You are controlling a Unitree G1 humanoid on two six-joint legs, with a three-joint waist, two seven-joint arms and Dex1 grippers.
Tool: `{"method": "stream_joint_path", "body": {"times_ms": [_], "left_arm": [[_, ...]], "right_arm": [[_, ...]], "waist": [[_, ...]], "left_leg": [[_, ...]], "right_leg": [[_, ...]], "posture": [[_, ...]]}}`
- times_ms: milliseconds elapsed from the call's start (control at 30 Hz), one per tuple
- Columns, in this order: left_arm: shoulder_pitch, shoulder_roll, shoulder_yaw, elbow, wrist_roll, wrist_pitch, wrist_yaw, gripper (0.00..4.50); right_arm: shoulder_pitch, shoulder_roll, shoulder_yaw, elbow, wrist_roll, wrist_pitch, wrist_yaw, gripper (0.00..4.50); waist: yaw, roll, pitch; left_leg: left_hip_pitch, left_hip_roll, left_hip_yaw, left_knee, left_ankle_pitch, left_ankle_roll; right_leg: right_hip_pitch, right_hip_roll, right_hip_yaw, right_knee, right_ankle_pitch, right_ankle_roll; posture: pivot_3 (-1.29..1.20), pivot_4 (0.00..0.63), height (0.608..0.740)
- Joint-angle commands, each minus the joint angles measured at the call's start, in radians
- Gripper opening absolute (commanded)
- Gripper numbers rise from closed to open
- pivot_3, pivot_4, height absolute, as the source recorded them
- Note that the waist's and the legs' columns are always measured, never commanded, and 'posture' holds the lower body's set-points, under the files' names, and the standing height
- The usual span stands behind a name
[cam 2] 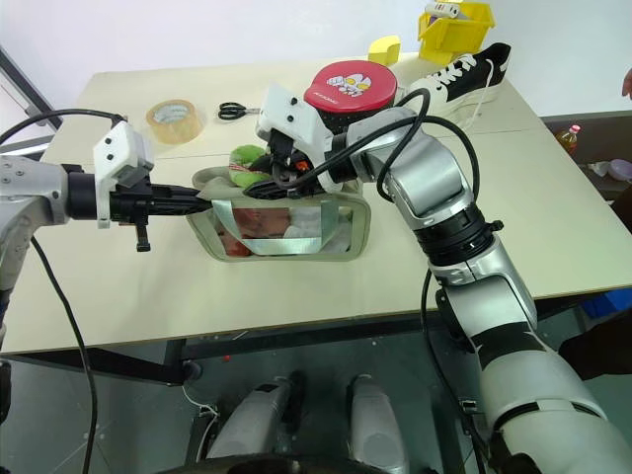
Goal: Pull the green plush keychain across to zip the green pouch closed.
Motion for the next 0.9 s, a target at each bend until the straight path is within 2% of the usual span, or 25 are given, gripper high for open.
{"method": "stream_joint_path", "body": {"times_ms": [33, 200, 300, 367, 500, 667, 800, 900], "left_arm": [[-0.011, 0.0, -0.011, -0.006, 0.006, -0.012, -0.005, 0.0], [-0.009, -0.002, -0.013, -0.007, 0.007, -0.014, -0.004, 0.0], [-0.003, -0.001, -0.011, -0.013, 0.005, -0.012, -0.002, 0.0], [0.008, 0.003, -0.009, -0.018, 0.004, -0.01, -0.003, 0.0], [0.032, 0.009, 0.001, -0.029, -0.003, -0.007, 0.001, 0.0], [0.043, -0.003, -0.005, -0.034, -0.008, -0.001, 0.012, 0.0], [0.041, -0.01, -0.017, -0.04, -0.008, 0.004, 0.012, 0.0], [0.038, -0.01, -0.021, -0.044, -0.01, 0.01, 0.01, 0.0]], "right_arm": [[-0.017, -0.016, -0.033, -0.025, 0.008, -0.01, 0.007, 0.03], [-0.015, -0.073, -0.054, -0.049, -0.001, -0.003, 0.004, 0.03], [-0.026, -0.161, -0.103, -0.064, -0.011, 0.008, -0.01, 0.03], [-0.005, -0.262, -0.119, -0.076, -0.066, -0.031, -0.025, 0.03], [0.099, -0.438, -0.119, -0.112, -0.179, -0.13, -0.057, 0.03], [0.271, -0.547, -0.169, -0.17, -0.248, -0.144, -0.133, 0.03], [0.422, -0.54, -0.195, -0.229, -0.264, -0.1, -0.206, 0.03], [0.515, -0.474, -0.188, -0.277, -0.24, -0.051, -0.248, 0.03]], "waist": [[0.0, 0.0, 0.0], [0.003, 0.0, 0.0], [0.006, 0.0, 0.0], [0.01, 0.0, 0.0], [0.023, 0.0, 0.0], [0.022, 0.001, 0.0], [0.027, 0.001, 0.0], [0.026, 0.001, -0.001]], "left_leg": [[0.0, 0.0, 0.0, 0.0, 0.0, 0.0], [0.0, 0.0, 0.0, 0.0, 0.0, 0.0], [0.0, 0.0, 0.0, 0.0, 0.0, 0.0], [0.0, 0.0, 0.0, 0.0, 0.0, 0.0], [0.0, 0.0, 0.001, 0.0, 0.0, 0.0], [0.0, 0.001, 0.003, 0.0, 0.0, 0.0], [0.0, 0.001, 0.002, 0.0, -0.001, 0.001], [0.0, 0.001, 0.002, 0.001, -0.001, 0.001]], "right_leg": [[0.0, 0.0, 0.0, 0.0, 0.0, 0.0], [0.0, 0.0, 0.0, 0.0, 0.0, 0.0], [0.0, 0.0, 0.0, 0.0, 0.0, 0.0], [0.0, -0.001, 0.0, 0.0, -0.001, -0.002], [0.0, -0.001, 0.0, -0.002, -0.002, -0.003], [0.001, -0.002, 0.002, -0.002, -0.002, -0.004], [0.002, -0.002, 0.002, -0.003, -0.003, -0.004], [0.002, -0.002, 0.002, -0.003, -0.003, -0.004]], "posture": [[0.0, 0.15, 0.74], [0.0, 0.15, 0.74], [0.0, 0.15, 0.74], [0.0, 0.15, 0.74], [0.0, 0.15, 0.74], [0.0, 0.15, 0.74], [0.0, 0.15, 0.74], [0.0, 0.15, 0.74]]}}
